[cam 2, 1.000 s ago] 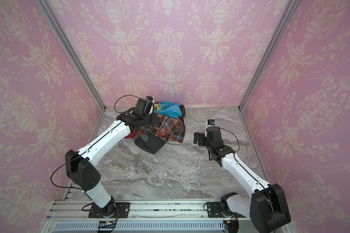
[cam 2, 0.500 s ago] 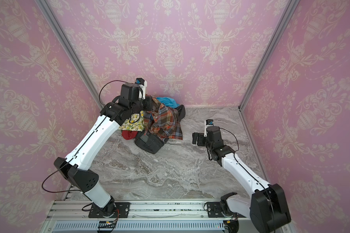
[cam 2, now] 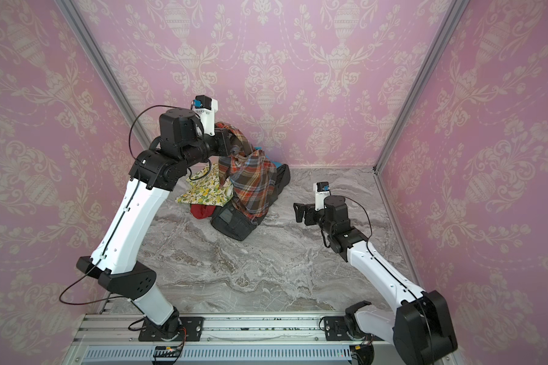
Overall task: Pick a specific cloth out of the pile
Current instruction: 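Grasp the plaid flannel shirt with the left gripper and lift it up, then bring the right gripper to the hanging plaid shirt and grasp it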
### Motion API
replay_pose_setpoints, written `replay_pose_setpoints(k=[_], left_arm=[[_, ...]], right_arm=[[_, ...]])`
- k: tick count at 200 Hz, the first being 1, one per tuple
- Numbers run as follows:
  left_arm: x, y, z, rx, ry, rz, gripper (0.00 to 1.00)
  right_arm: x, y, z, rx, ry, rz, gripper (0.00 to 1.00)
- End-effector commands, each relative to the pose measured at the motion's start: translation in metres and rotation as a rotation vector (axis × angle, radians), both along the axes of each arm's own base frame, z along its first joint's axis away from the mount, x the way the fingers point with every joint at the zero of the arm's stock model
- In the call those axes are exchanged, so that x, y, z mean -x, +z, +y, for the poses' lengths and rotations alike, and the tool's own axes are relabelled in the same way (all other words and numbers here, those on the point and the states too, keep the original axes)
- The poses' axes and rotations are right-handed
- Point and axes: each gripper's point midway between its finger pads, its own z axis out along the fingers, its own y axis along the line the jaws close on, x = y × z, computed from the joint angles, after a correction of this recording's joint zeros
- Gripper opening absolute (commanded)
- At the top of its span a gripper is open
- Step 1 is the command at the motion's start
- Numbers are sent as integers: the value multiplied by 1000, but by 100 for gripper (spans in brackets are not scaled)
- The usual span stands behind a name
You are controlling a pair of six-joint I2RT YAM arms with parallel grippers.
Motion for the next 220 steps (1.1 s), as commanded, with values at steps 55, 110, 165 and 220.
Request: replay_pose_setpoints(k=[55, 110, 165, 220], left_arm=[[29, 84, -17, 176, -121, -161, 0], [39, 101, -29, 237, -175, -201, 0], [43, 99, -42, 244, -216, -191, 0], [49, 78, -64, 222, -278, -112, 0]], right_arm=[[3, 53, 36, -51, 173, -221, 100], [8, 70, 87, -129, 350, -363, 100], [12, 65, 165, -131, 492, -527, 100], [-59, 87, 177, -161, 251, -722, 100]])
